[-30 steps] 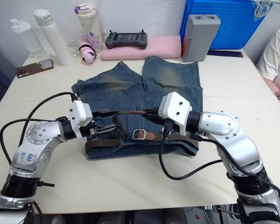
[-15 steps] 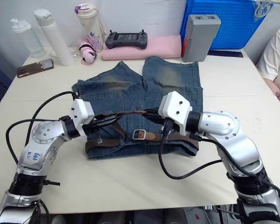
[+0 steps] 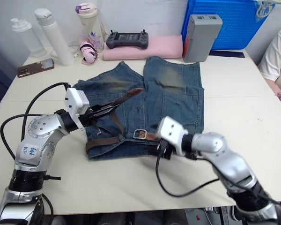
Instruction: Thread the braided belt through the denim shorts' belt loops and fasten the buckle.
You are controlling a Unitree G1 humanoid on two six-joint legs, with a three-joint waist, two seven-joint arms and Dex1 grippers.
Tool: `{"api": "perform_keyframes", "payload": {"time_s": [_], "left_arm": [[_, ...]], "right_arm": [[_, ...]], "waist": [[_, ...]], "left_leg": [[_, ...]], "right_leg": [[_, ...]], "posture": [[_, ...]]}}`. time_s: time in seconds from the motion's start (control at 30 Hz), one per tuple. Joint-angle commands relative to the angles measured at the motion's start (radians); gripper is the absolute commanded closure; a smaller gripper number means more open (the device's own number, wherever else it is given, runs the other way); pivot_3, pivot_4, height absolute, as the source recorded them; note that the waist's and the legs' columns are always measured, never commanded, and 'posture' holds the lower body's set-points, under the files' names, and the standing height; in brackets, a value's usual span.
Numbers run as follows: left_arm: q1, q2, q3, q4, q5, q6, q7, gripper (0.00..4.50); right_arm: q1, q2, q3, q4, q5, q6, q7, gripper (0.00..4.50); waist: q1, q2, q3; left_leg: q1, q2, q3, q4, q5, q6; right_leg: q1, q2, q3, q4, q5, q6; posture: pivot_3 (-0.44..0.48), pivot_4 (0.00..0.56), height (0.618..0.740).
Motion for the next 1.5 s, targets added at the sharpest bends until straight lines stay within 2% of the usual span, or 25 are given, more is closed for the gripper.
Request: {"api": "perform_keyframes", "payload": {"time_s": [0.03,0.2,0.37,0.5,0.57,0.73,1.03,1.2,1.33,1.5], "left_arm": [[-0.034,-0.001,0.052,-0.057,-0.036,0.018,0.024,4.50],[-0.030,0.005,0.057,-0.064,-0.044,0.036,0.019,4.50],[-0.027,0.014,0.066,-0.058,-0.044,0.043,0.011,4.50],[-0.024,0.025,0.072,-0.038,-0.037,0.035,0.001,4.50],[-0.027,0.025,0.083,-0.033,-0.048,0.043,0.002,4.50],[-0.011,0.034,0.091,-0.033,-0.056,0.056,-0.014,4.50],[0.121,0.085,-0.015,-0.075,0.000,0.143,-0.037,4.50],[0.151,0.056,-0.019,-0.083,-0.011,0.230,0.018,4.50],[0.142,0.025,-0.040,-0.060,0.032,0.287,0.096,4.50],[0.138,0.023,-0.100,-0.098,0.067,0.293,0.098,4.50]], "right_arm": [[0.012,0.022,0.048,0.025,-0.155,-0.102,-0.091,0.24],[0.022,0.092,0.047,0.071,-0.245,-0.153,-0.182,0.24],[0.033,0.121,0.017,0.069,-0.250,-0.117,-0.187,0.24],[0.031,0.115,0.004,0.069,-0.265,-0.101,-0.187,1.40],[0.027,0.115,-0.005,0.067,-0.269,-0.087,-0.188,2.38],[0.009,0.128,-0.026,0.056,-0.269,-0.042,-0.189,4.40],[-0.116,0.289,-0.152,0.001,-0.174,0.256,-0.261,4.48],[-0.138,0.317,-0.167,-0.034,-0.142,0.329,-0.274,4.48],[-0.141,0.318,-0.161,-0.059,-0.128,0.355,-0.279,4.48],[-0.146,0.317,-0.155,-0.079,-0.122,0.377,-0.285,4.48]], "waist": [[0.000,0.000,0.000],[-0.001,0.000,0.000],[0.000,0.000,0.000],[-0.001,0.000,0.000],[-0.001,0.000,0.000],[-0.001,0.000,0.000],[0.000,0.000,0.000],[0.001,0.000,0.000],[-0.001,0.000,0.000],[-0.001,0.000,0.000]], "left_leg": [[0.000,0.000,0.000,0.000,0.000,0.000],[0.001,0.001,0.000,0.000,0.000,0.000],[0.000,0.000,0.000,0.000,0.000,0.000],[0.000,0.000,0.000,0.000,0.000,0.000],[0.000,0.000,0.000,0.000,0.000,0.000],[0.000,0.000,0.000,0.000,0.000,0.000],[0.000,0.000,0.000,-0.001,0.000,0.000],[0.000,0.000,0.000,-0.001,0.000,0.000],[0.000,0.000,0.000,-0.001,0.000,0.000],[0.000,0.000,0.000,-0.001,0.000,0.000]], "right_leg": [[0.000,0.000,0.000,0.000,0.000,0.000],[0.000,0.000,0.000,0.000,0.000,0.000],[0.000,0.000,0.000,0.000,0.000,0.000],[0.000,0.000,0.000,0.000,0.000,0.000],[0.000,0.000,0.000,0.000,0.000,0.000],[0.000,0.000,0.000,0.000,0.000,0.000],[0.000,0.000,0.000,0.000,0.000,0.000],[0.000,0.000,0.000,0.001,0.000,0.000],[-0.001,0.000,0.000,0.002,0.000,0.000],[-0.001,0.000,0.000,0.002,0.000,0.000]], "posture": [[0.000,0.150,0.714],[0.000,0.150,0.714],[0.000,0.150,0.714],[0.000,0.150,0.714],[0.000,0.150,0.714],[0.000,0.150,0.714],[0.000,0.150,0.714],[0.000,0.150,0.714],[0.000,0.150,0.714],[0.000,0.150,0.714]]}}
